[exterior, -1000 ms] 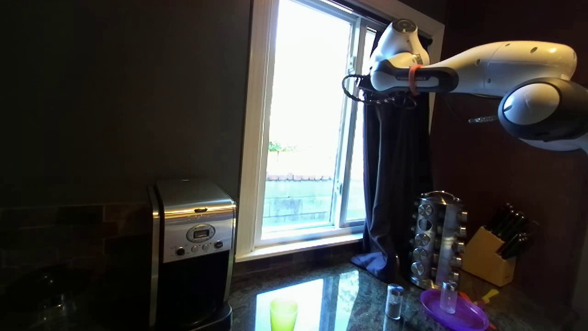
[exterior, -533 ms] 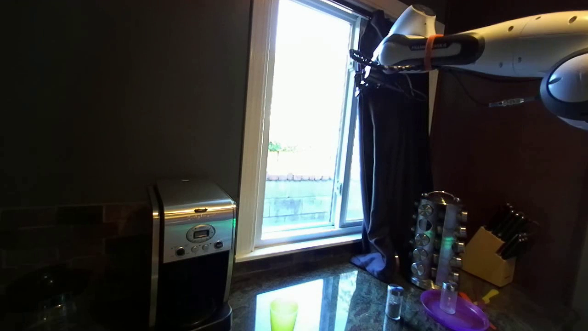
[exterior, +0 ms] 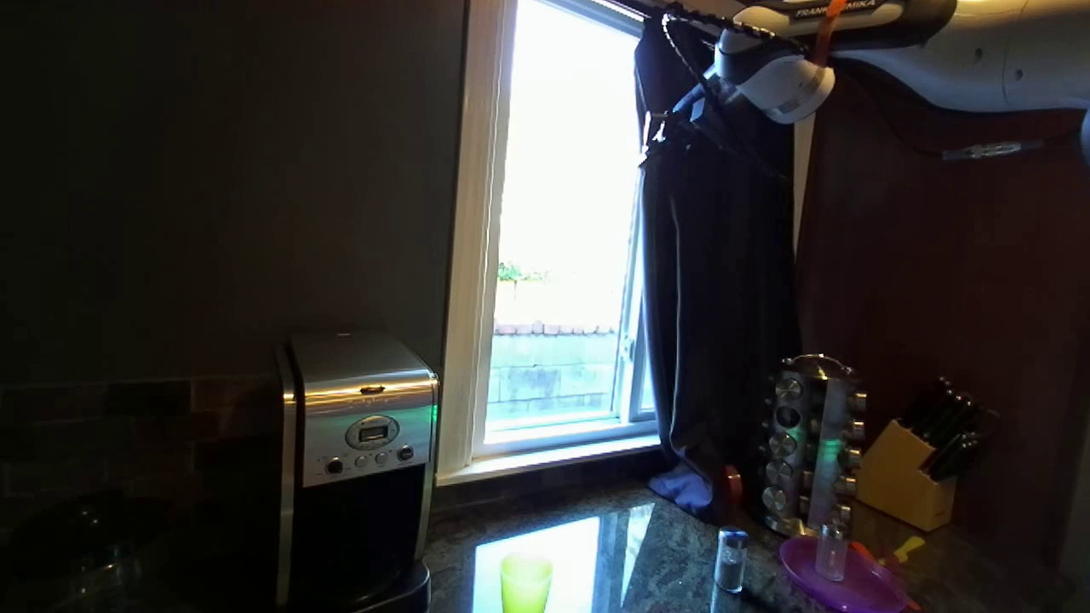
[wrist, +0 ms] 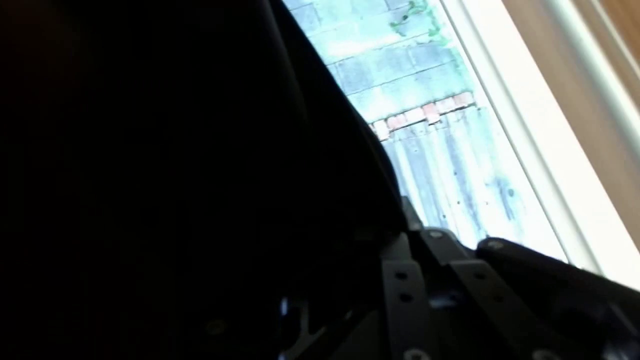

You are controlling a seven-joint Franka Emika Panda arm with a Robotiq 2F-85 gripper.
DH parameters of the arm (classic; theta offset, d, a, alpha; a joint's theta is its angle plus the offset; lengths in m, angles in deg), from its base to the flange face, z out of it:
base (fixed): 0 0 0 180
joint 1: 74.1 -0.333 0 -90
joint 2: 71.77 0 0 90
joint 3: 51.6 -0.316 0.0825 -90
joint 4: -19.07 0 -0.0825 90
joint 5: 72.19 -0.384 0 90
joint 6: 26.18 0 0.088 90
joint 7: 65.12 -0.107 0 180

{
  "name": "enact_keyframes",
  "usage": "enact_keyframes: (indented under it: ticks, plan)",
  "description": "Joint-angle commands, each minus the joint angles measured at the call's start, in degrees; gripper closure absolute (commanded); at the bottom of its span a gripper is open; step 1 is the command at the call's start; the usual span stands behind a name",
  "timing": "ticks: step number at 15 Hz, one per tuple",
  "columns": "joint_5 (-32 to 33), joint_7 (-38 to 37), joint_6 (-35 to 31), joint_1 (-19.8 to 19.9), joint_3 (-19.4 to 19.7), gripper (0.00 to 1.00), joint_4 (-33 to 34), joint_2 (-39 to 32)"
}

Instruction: Move the curtain to the left

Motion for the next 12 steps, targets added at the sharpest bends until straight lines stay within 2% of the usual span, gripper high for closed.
enact_keyframes:
  ticks: [1, 2, 3, 5, 12]
  plan:
    - [-11.42, 7.36, 4.81, -0.14, 0.61, 0.99, -7.88, 5.48]
    - [-13.4, 7.66, 5.35, -0.21, 0.8, 0.99, -8.73, 6.13]
    - [-8.65, 5.32, 0.56, 0.01, 0.26, 0.98, -2.09, 2.16]
    - [-10.92, 6.25, 0.6, 0.01, 0.38, 0.98, -3.03, 3.03]
    - [-12.63, 6.49, 0.49, -0.21, 0.5, 0.99, -3.6, 3.25]
